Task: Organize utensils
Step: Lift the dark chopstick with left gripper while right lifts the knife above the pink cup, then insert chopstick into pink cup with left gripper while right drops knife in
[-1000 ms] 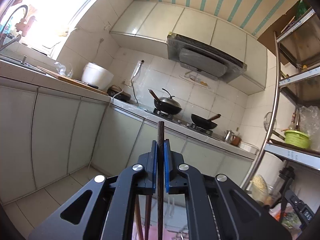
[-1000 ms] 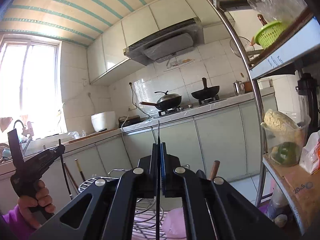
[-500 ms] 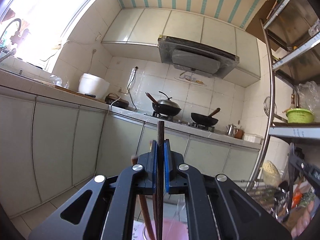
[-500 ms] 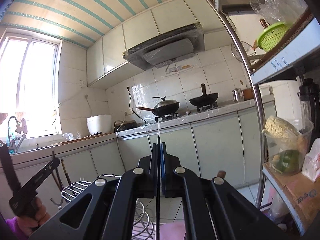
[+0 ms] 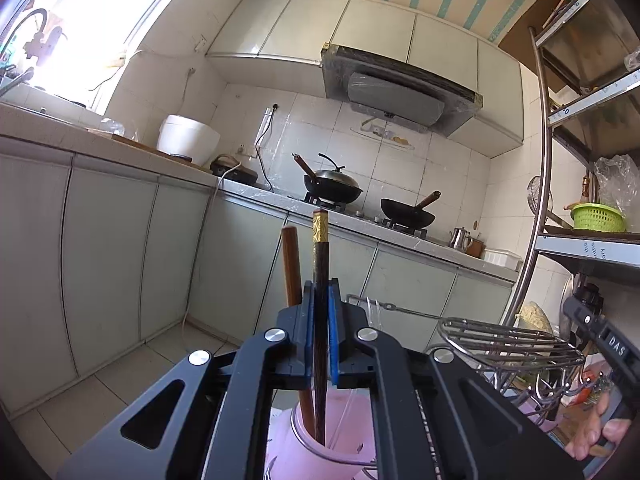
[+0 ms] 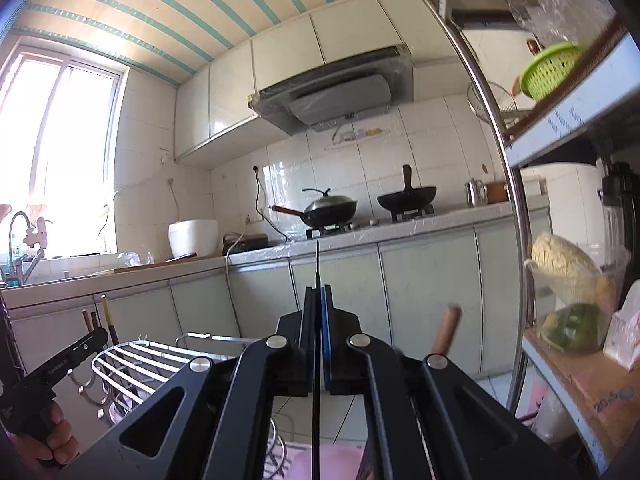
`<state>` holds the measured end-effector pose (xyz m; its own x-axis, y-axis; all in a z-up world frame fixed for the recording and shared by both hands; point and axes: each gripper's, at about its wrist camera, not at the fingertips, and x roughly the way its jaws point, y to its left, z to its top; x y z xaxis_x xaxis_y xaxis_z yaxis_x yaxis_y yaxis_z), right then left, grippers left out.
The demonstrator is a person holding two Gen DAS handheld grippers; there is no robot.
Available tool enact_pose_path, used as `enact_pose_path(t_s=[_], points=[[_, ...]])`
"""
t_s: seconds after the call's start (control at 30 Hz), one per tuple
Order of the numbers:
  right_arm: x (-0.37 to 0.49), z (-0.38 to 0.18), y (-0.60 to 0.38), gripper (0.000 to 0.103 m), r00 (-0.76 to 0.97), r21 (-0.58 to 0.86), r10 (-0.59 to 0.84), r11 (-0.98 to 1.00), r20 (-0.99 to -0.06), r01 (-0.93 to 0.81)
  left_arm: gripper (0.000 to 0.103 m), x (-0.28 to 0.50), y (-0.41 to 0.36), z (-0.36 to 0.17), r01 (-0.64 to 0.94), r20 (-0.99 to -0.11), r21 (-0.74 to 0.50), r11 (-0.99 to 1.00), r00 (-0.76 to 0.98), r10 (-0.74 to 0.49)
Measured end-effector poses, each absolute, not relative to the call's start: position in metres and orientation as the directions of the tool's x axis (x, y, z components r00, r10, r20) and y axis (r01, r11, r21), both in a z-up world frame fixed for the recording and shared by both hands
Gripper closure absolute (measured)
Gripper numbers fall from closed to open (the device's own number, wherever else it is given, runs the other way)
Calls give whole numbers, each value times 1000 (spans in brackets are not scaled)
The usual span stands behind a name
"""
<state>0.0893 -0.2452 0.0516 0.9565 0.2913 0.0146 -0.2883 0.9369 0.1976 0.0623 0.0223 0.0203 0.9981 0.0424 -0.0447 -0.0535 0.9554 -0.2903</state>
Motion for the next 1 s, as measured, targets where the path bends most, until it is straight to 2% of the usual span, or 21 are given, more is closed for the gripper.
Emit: enact_pose_path(t_s=[0.4,0.67,0.9,1.0], points=[[51,23,-278,101,971,319,235,925,-52,-207,98,47,27,22,-51,-65,-323,945,997,32],[59,35,-282,101,957,339,261,918,-123,-207,98,35,29,27,-44,-92,-355,934,996,12],[101,49,-274,101,905,329,339,911,-255,-249,98,53,42,36,-32,-172,-395,918,984,-39],[101,42,-276,101,903,347,343,905,-257,-245,98,64,48,37,-13,-203,-417,909,976,-79]])
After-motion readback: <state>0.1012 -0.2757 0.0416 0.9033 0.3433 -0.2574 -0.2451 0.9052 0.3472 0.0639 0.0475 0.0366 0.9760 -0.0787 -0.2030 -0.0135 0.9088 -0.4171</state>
